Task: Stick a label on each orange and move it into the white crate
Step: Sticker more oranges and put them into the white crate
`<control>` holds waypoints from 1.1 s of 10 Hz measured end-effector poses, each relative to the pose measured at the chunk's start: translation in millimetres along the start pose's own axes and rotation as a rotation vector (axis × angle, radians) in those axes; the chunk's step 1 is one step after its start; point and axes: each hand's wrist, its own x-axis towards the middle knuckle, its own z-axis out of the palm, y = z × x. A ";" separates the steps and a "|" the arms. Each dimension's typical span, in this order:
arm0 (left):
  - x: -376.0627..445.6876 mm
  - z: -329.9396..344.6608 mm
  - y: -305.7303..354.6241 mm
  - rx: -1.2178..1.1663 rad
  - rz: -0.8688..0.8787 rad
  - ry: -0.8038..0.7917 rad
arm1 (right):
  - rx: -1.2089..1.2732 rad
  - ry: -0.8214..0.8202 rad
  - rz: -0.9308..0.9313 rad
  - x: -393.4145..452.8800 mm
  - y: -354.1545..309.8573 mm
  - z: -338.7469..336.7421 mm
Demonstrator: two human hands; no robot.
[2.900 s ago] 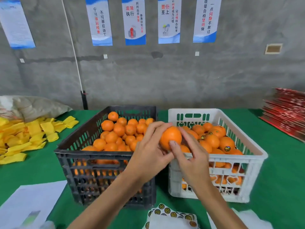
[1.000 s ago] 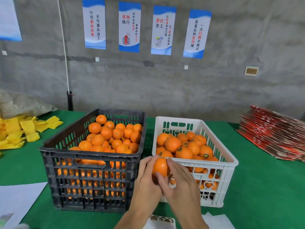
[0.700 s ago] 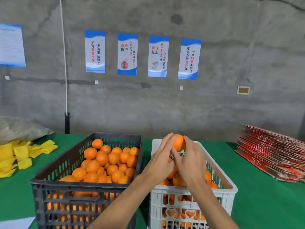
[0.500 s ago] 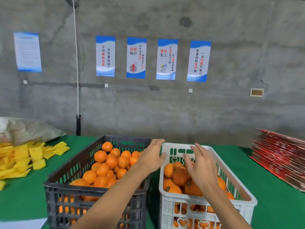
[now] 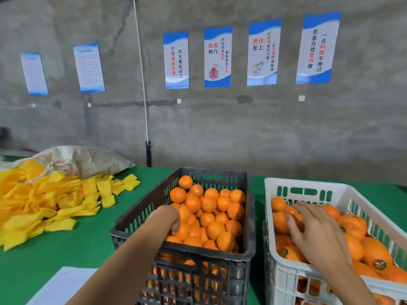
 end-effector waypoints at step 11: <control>-175.5 283.9 153.2 -0.973 0.981 0.522 | 0.560 -0.346 -0.137 -247.4 9.6 -24.2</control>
